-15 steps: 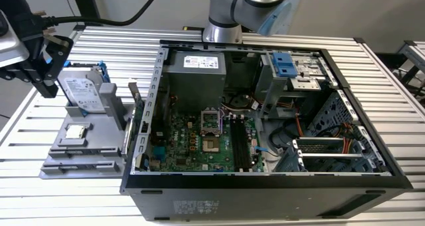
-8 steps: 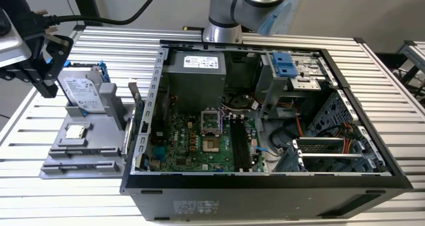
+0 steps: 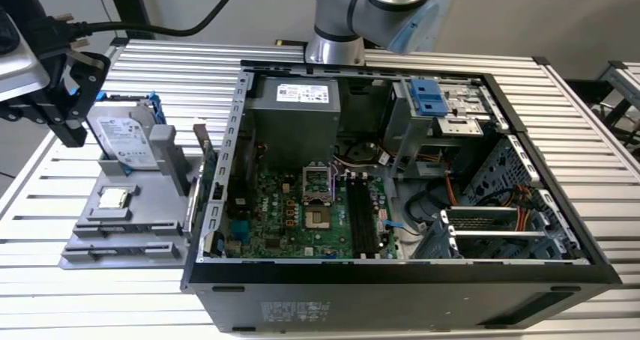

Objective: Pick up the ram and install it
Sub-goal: 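Pick up the ram and move it above insertion slot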

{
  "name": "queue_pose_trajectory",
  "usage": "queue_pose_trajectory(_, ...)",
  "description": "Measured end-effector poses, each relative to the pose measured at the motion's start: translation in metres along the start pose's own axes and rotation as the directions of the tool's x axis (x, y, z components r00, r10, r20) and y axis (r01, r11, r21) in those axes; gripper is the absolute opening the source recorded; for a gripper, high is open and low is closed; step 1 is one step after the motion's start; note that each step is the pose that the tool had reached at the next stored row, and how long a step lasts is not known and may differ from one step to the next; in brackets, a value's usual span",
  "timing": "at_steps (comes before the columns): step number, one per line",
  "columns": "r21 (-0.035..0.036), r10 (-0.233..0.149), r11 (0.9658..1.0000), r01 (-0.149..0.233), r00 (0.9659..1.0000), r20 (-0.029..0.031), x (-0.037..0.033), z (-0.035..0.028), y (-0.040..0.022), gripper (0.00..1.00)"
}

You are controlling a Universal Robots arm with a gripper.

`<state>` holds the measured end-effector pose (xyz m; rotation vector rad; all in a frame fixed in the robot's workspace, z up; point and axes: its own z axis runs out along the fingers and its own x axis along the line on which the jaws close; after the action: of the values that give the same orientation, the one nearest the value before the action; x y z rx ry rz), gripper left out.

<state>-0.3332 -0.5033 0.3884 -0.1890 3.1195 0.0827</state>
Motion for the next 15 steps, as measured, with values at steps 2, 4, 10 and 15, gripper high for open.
queue_pose_trajectory(2, 0.0, -0.004, 1.0, 0.004, 1.0, -0.0002, 0.0, 0.0, 0.0, 0.0)
queue_pose_trajectory(4, -0.0001, -0.007, 1.0, 0.007, 1.0, -0.0004, 0.0, 0.0, 0.0, 0.0)
queue_pose_trajectory(10, -0.0003, -0.017, 0.9998, 0.017, 0.9998, -0.001, 0.0, 0.0, 0.0, 0.0)
queue_pose_trajectory(15, -0.0004, -0.025, 0.9997, 0.025, 0.9997, -0.0014, 0.0, -0.0001, 0.0, 0.0)
